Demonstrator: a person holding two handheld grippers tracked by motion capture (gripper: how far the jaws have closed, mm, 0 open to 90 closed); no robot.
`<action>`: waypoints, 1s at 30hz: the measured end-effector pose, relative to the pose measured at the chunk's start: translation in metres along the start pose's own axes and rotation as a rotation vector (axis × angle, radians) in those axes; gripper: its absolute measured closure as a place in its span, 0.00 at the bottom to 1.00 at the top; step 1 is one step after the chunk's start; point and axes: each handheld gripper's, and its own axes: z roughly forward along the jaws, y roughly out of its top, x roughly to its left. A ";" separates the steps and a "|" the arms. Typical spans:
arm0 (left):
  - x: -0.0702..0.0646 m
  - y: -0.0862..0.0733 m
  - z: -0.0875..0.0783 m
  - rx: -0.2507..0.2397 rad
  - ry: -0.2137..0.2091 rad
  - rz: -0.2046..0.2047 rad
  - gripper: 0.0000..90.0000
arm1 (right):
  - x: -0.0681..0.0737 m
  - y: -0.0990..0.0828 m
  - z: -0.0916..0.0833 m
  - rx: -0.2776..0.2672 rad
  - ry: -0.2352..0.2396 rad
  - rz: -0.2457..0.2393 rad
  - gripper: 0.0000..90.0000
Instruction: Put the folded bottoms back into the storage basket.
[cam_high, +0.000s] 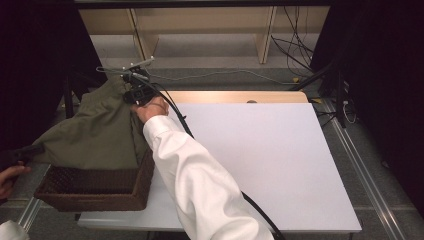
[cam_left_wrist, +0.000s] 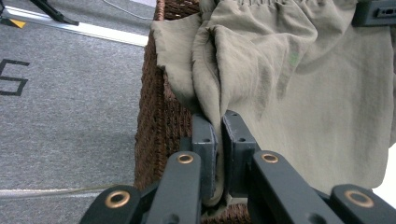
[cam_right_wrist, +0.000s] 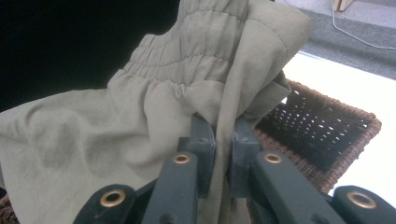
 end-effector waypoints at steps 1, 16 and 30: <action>0.000 0.000 0.000 0.000 0.004 -0.004 0.94 | 0.000 0.000 0.000 0.000 0.000 0.000 0.93; -0.002 0.001 0.006 0.025 0.024 0.001 0.94 | -0.004 -0.008 0.009 0.005 0.000 0.018 0.93; -0.001 -0.001 0.011 0.037 0.039 -0.006 0.94 | -0.005 -0.014 0.015 0.022 -0.006 0.020 0.92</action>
